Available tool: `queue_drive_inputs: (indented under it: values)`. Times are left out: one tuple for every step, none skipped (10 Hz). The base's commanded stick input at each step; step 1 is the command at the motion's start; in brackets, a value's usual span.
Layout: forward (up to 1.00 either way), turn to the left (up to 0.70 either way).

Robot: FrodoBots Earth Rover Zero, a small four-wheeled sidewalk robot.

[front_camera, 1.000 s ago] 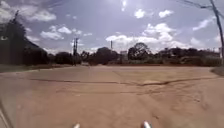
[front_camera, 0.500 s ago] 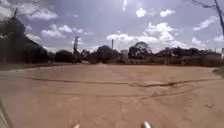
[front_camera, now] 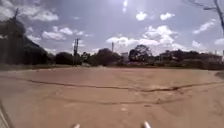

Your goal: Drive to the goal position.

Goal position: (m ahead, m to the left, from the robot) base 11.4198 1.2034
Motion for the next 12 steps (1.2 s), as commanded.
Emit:
queue_drive_inputs:
  values:
    - [0.5, 0.0]
    - [0.5, 0.0]
    - [0.5, 0.23]
    - [0.5, 0.49]
    - [0.5, 0.5]
    - [0.5, 0.5]
    - [0.5, 0.27]
    - [0.5, 0.01]
    - [0.5, 0.0]
    - [0.5, 0.0]
    - [0.5, 0.0]
    - [0.5, 0.0]
